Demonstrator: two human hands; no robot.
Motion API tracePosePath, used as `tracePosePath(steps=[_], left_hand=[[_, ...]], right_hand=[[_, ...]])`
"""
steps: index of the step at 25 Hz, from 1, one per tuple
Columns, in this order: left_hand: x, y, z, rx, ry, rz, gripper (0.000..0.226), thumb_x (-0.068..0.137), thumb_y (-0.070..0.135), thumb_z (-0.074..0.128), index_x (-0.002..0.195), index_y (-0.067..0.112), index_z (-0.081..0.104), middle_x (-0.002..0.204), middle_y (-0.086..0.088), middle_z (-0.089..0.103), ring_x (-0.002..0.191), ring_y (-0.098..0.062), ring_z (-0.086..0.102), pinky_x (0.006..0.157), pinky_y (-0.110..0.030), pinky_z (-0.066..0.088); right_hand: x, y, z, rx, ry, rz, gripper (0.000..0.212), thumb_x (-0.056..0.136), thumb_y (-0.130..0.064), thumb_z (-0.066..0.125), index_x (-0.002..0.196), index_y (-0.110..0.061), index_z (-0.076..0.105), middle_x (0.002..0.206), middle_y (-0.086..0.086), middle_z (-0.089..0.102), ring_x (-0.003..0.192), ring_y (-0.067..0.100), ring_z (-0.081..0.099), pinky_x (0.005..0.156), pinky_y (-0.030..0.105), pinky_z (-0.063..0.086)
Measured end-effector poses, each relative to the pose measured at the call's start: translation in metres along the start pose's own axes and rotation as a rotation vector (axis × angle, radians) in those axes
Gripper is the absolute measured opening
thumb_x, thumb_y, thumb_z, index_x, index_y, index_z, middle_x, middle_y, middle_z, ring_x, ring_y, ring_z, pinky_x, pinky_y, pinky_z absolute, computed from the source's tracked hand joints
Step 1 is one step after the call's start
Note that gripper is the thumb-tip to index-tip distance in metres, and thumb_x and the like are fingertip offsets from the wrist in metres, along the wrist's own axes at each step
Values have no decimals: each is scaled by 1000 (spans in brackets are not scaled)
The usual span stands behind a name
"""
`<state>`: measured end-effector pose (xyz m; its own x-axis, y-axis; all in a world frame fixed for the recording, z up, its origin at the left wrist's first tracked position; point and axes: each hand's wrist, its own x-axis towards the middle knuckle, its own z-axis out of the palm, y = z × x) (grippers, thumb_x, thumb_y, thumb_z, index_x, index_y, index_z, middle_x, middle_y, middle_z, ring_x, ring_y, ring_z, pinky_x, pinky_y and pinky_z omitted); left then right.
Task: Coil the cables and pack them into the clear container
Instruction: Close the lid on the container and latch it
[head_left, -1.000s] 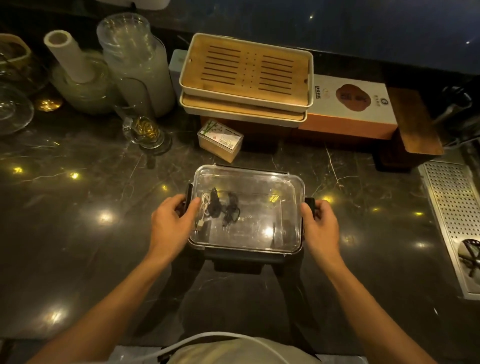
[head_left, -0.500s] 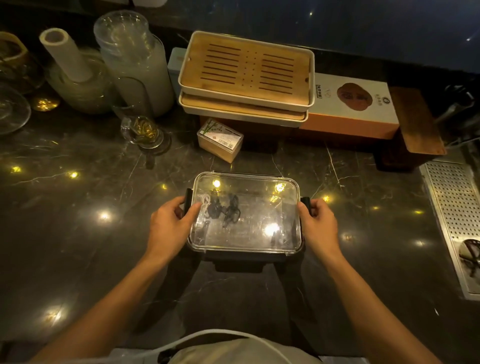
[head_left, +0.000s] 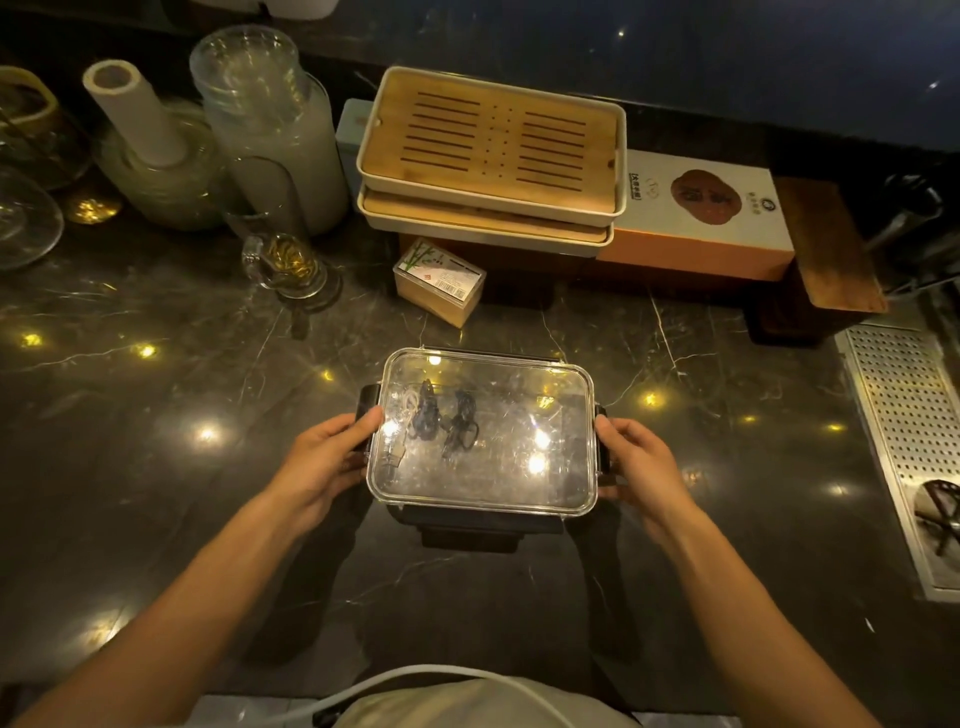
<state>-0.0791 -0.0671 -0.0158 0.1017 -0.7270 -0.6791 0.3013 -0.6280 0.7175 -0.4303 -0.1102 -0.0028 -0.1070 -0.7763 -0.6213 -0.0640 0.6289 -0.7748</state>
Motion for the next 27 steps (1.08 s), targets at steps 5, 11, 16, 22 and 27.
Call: tracePosePath(steps=[5, 11, 16, 22, 27], left_hand=[[0, -11, 12, 240, 98, 233, 33, 96, 47, 64, 119, 24, 72, 114, -4, 76, 103, -13, 69, 95, -34, 54], [-2, -4, 14, 178, 87, 233, 20, 99, 33, 64, 99, 21, 80, 99, -7, 80, 95, -25, 75, 90, -43, 58], [-20, -19, 15, 130, 138, 120, 55, 75, 51, 82, 116, 16, 69, 100, -8, 78, 95, -27, 76, 87, -45, 60], [-47, -52, 36, 80, 217, 88, 46, 81, 20, 83, 119, 18, 56, 102, -10, 73, 92, -23, 75, 78, -37, 62], [-50, -59, 36, 201, 237, 167, 39, 86, 28, 79, 116, 21, 55, 108, -30, 64, 80, -23, 72, 71, -40, 64]], right_hand=[[-5, 12, 20, -449, 168, -325, 46, 109, -30, 46, 81, -1, 67, 73, 21, 65, 60, 9, 52, 57, 28, 43], [-13, -5, 10, -8, -5, -57, 35, 107, -33, 55, 98, -5, 73, 61, -4, 69, 57, 7, 67, 57, 23, 53], [-43, 17, 8, -48, -103, 122, 64, 85, -59, 70, 124, -9, 63, 112, 11, 75, 100, 25, 76, 80, 44, 65], [-76, 47, 42, 368, -102, 335, 45, 93, -22, 75, 126, 5, 61, 117, 25, 73, 98, 32, 78, 71, 37, 64], [-84, 57, 53, 277, -138, 259, 31, 97, -17, 70, 119, 4, 61, 98, 18, 74, 75, 20, 76, 61, 32, 62]])
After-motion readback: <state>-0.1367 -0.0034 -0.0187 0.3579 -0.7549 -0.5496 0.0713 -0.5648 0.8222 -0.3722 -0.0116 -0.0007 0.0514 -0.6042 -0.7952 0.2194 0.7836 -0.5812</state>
